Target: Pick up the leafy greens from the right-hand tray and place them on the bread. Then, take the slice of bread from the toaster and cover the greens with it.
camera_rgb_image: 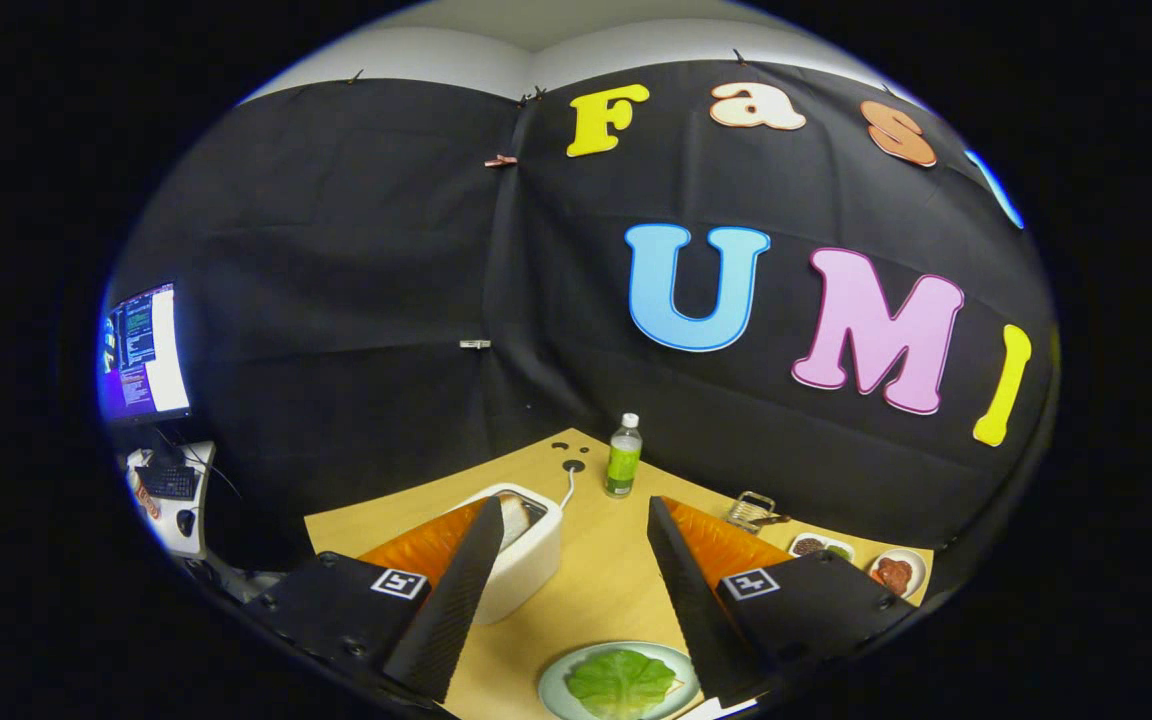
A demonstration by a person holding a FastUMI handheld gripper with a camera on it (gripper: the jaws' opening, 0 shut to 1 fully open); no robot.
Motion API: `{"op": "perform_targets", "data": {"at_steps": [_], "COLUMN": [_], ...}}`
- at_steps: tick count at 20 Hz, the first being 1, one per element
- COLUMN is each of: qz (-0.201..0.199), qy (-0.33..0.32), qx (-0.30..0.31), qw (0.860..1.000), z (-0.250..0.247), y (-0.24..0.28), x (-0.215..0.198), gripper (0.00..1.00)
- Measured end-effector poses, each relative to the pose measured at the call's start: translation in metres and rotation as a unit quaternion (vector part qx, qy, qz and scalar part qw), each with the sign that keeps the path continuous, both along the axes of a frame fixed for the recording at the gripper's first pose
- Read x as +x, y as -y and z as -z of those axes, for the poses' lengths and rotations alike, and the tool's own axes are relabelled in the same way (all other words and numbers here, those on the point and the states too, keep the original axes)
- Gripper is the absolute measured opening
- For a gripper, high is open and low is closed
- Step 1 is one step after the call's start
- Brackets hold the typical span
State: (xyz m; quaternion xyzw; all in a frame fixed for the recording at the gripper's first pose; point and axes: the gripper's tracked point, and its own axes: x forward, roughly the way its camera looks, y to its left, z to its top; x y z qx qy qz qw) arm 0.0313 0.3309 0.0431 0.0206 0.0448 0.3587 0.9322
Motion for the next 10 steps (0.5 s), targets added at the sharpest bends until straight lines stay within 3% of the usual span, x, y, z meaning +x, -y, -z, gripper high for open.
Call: {"op": "perform_targets", "data": {"at_steps": [10], "qz": [-0.011], "qy": [-0.064], "qx": [0.006], "qw": [0.998], "z": [0.025], "y": [-0.082], "x": [0.018], "gripper": [0.91]}}
